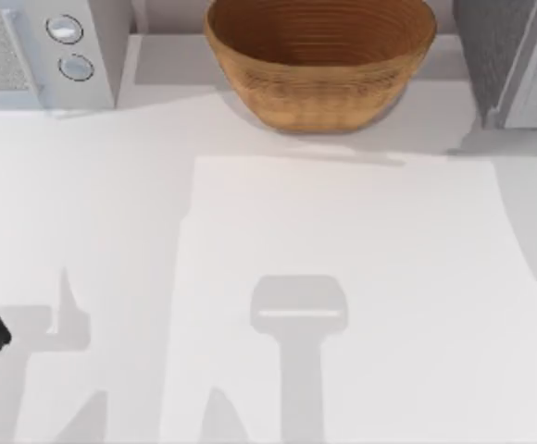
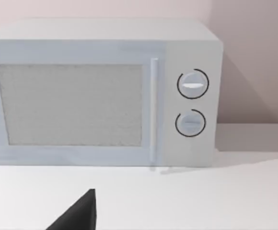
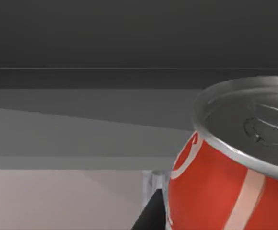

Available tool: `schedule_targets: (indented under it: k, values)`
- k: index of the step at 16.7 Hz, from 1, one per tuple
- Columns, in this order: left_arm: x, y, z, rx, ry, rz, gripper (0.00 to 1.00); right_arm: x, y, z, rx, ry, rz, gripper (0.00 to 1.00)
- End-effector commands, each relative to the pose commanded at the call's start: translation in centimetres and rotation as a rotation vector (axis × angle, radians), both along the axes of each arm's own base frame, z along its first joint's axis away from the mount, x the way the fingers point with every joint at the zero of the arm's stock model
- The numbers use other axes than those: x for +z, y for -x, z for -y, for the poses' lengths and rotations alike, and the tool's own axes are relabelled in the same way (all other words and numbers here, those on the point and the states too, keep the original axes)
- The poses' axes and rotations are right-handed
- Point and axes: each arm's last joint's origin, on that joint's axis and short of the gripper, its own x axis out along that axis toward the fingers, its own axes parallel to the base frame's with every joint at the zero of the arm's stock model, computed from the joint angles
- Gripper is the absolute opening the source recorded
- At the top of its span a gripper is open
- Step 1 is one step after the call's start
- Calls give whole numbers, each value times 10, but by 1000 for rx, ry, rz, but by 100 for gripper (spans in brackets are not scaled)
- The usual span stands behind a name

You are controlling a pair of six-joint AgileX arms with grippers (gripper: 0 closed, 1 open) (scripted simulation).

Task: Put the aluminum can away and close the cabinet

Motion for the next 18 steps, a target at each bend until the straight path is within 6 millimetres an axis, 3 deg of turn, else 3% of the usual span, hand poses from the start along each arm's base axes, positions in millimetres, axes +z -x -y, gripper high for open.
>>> schedule_targets:
  k: [6, 14, 18]
  values:
    - [0, 0, 0, 0, 0, 0, 100, 37, -43, -15, 1, -1, 1, 0]
    - [0, 0, 0, 0, 0, 0, 100, 41, -49, -16, -2, -4, 1, 0]
    - [0, 0, 0, 0, 0, 0, 100, 53, -70, -17, -2, -3, 2, 0]
